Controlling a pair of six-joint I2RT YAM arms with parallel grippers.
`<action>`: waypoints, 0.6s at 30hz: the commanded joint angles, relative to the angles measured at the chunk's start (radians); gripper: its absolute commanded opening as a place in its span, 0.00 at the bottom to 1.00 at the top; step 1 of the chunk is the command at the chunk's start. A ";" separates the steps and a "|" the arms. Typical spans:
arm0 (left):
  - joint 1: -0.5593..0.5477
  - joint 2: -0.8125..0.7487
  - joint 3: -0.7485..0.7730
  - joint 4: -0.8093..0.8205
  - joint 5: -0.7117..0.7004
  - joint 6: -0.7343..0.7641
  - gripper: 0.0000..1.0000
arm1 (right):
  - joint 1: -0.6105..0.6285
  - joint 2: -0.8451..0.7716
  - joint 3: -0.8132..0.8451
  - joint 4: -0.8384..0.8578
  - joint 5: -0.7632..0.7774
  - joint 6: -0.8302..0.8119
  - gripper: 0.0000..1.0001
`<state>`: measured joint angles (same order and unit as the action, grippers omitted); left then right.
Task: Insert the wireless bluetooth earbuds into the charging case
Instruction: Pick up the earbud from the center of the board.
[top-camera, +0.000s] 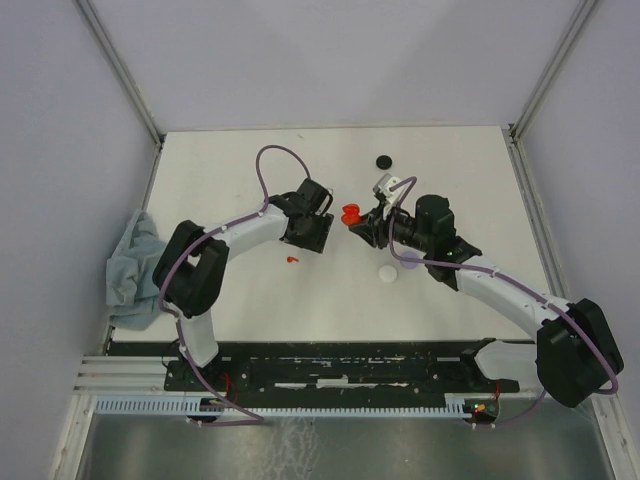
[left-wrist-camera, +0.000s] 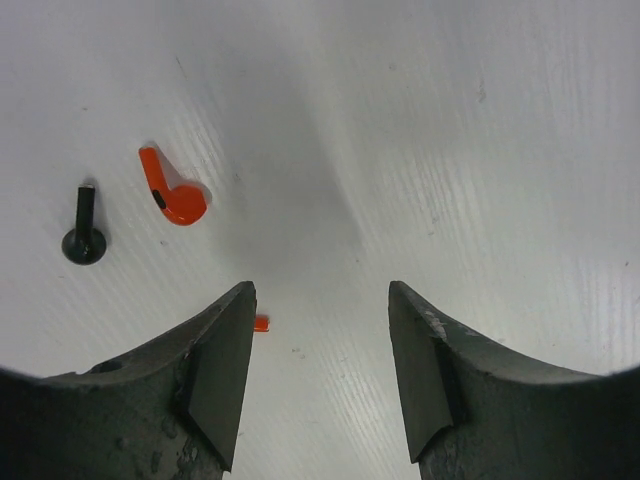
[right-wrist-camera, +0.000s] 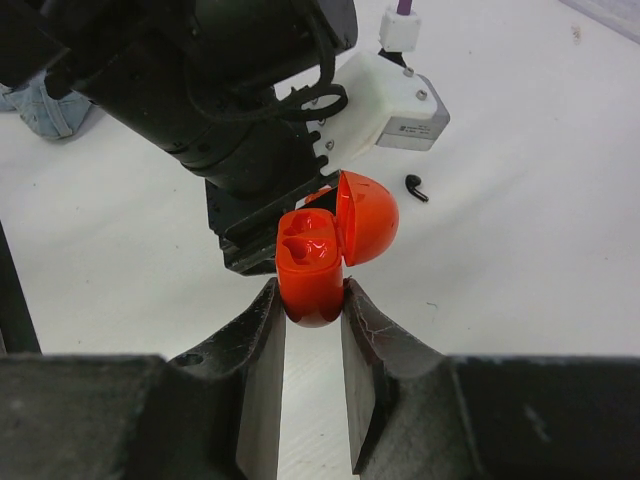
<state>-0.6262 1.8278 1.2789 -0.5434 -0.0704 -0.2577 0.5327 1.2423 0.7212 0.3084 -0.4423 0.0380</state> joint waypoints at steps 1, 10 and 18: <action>0.002 0.044 0.029 0.023 0.036 -0.016 0.63 | -0.006 -0.037 0.002 -0.001 0.018 -0.009 0.06; 0.002 0.029 -0.049 0.016 0.081 -0.026 0.63 | -0.008 -0.053 -0.005 -0.014 0.028 -0.012 0.06; 0.002 -0.007 -0.125 0.000 0.070 -0.039 0.63 | -0.007 -0.040 0.005 -0.008 0.017 -0.002 0.06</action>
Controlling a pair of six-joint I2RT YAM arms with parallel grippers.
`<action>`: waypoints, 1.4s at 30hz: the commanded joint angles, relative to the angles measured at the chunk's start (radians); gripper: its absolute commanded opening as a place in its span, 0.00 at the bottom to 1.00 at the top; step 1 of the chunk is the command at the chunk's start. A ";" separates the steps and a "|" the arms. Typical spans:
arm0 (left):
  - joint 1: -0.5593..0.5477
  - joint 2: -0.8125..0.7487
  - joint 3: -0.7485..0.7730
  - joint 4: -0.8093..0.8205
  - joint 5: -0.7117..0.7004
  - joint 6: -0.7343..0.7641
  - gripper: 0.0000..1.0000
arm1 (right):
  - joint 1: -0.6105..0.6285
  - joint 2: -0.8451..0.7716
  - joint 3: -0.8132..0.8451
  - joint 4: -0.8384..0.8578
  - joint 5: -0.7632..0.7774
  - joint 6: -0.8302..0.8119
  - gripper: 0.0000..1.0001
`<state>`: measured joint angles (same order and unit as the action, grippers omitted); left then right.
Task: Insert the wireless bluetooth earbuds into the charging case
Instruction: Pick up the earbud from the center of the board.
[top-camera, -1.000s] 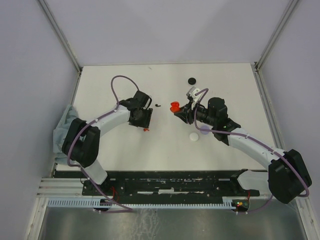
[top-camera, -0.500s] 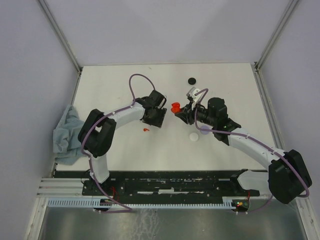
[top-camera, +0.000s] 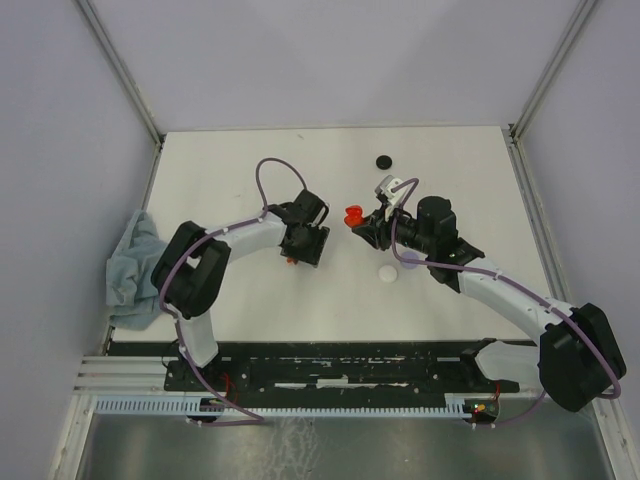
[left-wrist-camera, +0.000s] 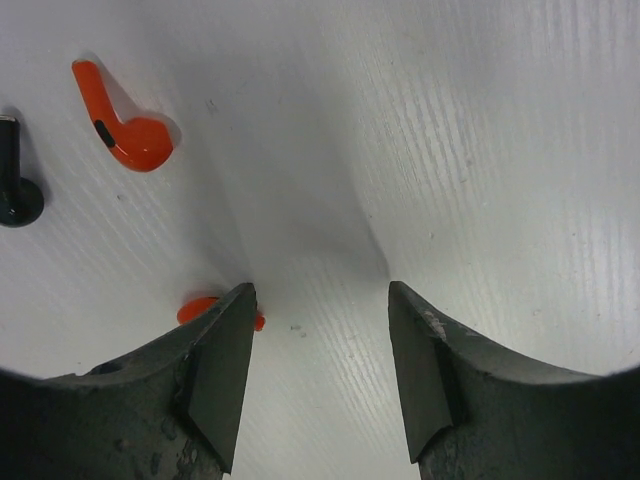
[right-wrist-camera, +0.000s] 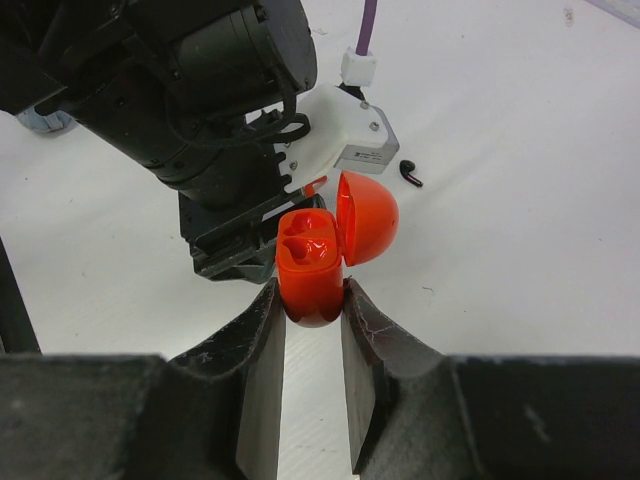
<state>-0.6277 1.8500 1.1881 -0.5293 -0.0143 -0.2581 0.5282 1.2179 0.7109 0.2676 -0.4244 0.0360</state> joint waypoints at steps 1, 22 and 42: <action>0.003 -0.038 -0.040 -0.020 0.014 -0.041 0.63 | -0.003 -0.014 0.017 0.033 -0.001 0.000 0.06; 0.057 -0.131 0.057 -0.162 -0.078 0.016 0.60 | -0.003 -0.006 0.027 0.016 0.001 -0.007 0.06; 0.098 0.057 0.138 -0.201 -0.043 0.079 0.45 | -0.004 0.005 0.034 -0.002 0.003 -0.015 0.06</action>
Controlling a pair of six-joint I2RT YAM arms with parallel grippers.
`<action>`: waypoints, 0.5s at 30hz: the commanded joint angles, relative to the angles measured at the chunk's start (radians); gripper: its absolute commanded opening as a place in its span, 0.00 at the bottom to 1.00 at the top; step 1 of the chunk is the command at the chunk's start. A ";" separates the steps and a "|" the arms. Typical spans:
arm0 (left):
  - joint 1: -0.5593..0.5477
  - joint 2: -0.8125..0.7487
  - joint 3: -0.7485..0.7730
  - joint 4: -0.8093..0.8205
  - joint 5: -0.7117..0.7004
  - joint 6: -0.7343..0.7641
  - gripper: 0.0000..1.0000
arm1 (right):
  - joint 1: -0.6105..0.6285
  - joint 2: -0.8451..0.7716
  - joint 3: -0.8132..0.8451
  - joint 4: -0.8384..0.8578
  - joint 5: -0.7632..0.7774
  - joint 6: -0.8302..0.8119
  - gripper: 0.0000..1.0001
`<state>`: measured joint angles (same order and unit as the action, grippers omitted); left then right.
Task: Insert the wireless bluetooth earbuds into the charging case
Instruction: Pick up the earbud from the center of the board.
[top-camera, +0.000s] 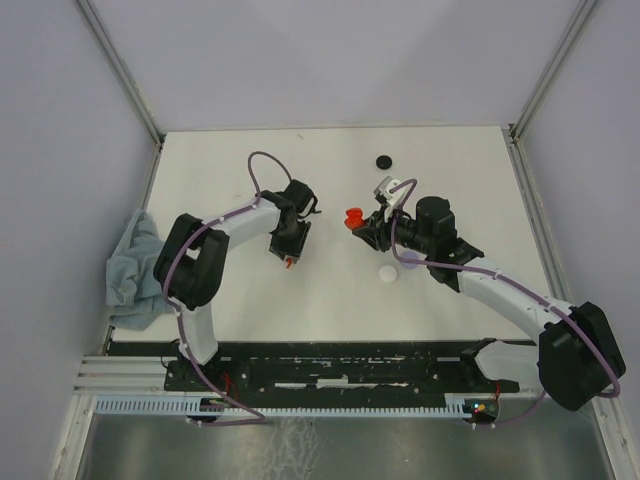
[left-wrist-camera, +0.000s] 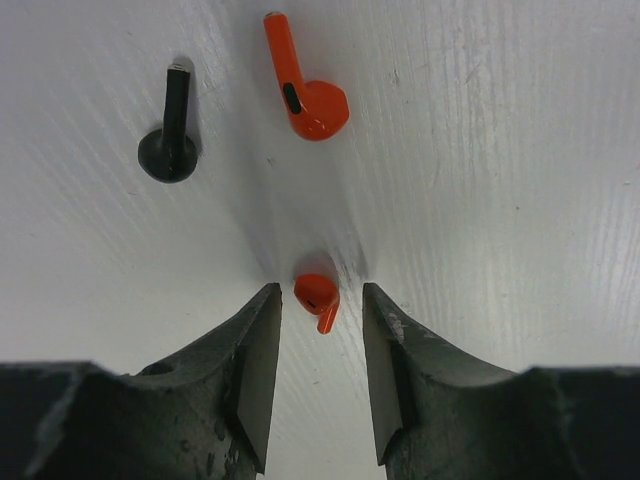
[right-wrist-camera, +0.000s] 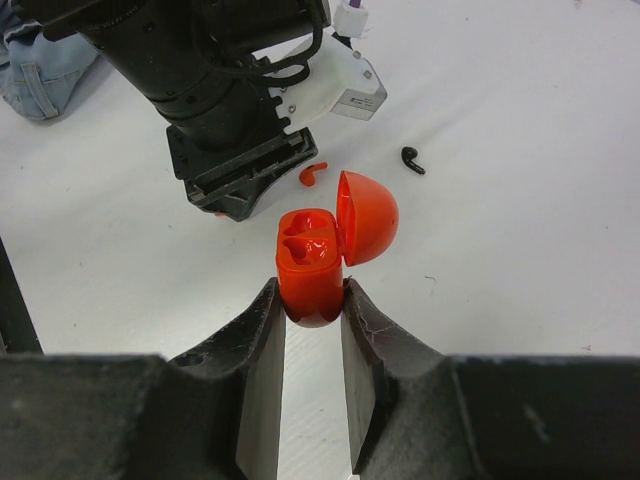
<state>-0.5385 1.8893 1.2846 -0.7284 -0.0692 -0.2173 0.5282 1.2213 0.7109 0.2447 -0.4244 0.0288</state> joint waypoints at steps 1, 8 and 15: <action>0.009 0.022 0.042 -0.002 0.012 0.038 0.44 | -0.003 0.001 0.035 0.021 0.002 -0.008 0.06; 0.013 0.049 0.035 -0.003 0.019 0.047 0.40 | -0.003 -0.001 0.035 0.017 -0.001 -0.008 0.06; 0.013 0.003 0.010 -0.004 0.027 0.041 0.27 | -0.003 -0.013 0.046 -0.002 -0.011 -0.020 0.06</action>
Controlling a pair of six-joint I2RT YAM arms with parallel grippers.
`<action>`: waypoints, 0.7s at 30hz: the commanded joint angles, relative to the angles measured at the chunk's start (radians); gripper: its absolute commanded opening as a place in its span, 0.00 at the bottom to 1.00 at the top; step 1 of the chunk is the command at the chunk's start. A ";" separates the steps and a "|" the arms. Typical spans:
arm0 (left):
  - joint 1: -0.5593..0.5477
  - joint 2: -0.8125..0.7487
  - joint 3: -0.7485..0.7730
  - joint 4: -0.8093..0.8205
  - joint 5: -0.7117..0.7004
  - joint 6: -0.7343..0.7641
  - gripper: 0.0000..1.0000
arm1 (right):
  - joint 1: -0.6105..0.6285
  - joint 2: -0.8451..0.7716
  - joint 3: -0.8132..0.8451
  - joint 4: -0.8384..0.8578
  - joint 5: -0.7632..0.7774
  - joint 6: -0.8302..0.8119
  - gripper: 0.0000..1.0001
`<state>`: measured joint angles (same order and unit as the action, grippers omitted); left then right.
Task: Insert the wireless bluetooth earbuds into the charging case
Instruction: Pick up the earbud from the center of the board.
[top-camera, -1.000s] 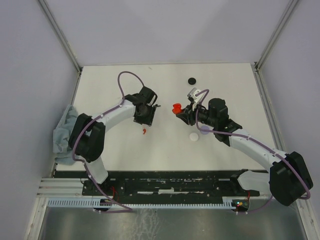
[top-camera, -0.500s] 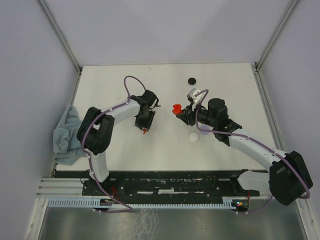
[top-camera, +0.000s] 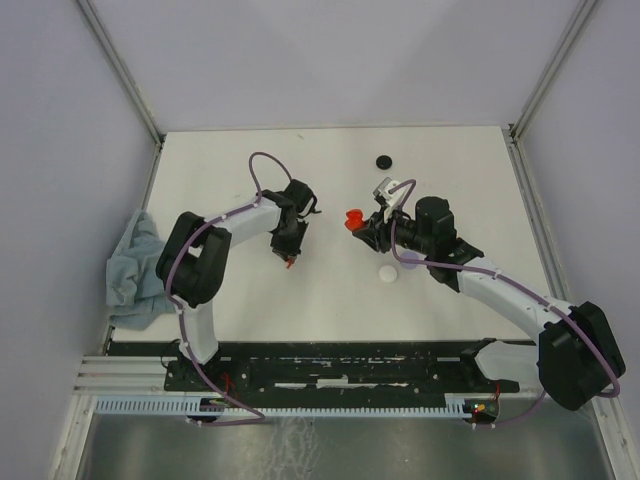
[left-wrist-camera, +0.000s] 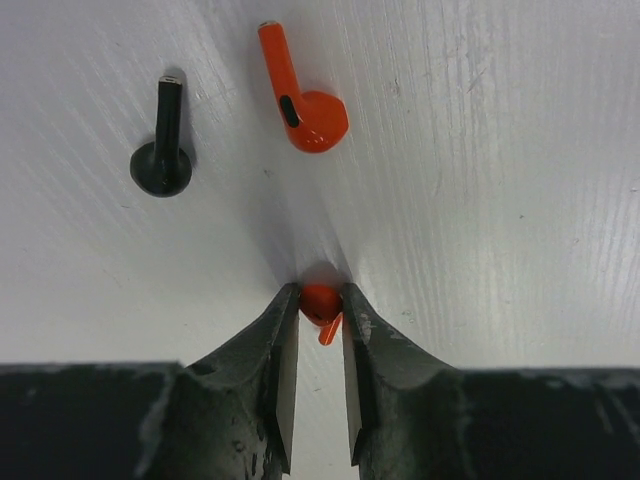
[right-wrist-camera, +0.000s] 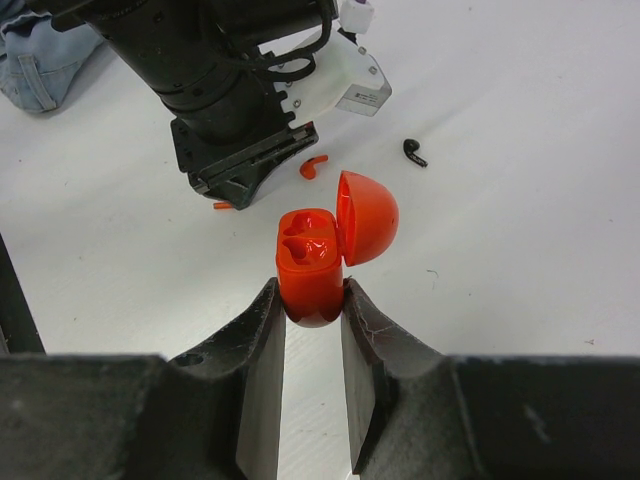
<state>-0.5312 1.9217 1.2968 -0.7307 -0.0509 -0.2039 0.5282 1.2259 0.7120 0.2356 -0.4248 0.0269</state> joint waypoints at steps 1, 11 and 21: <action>0.006 -0.042 -0.006 0.000 0.011 0.026 0.26 | -0.003 -0.021 0.046 0.007 -0.016 -0.020 0.06; 0.009 -0.239 -0.017 0.074 0.059 0.004 0.22 | -0.001 -0.014 0.050 0.078 -0.076 -0.001 0.06; 0.009 -0.523 0.002 0.236 0.146 -0.011 0.21 | 0.000 -0.015 0.050 0.240 -0.136 0.025 0.07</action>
<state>-0.5266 1.5227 1.2697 -0.6273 0.0277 -0.2035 0.5282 1.2255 0.7181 0.3252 -0.5087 0.0341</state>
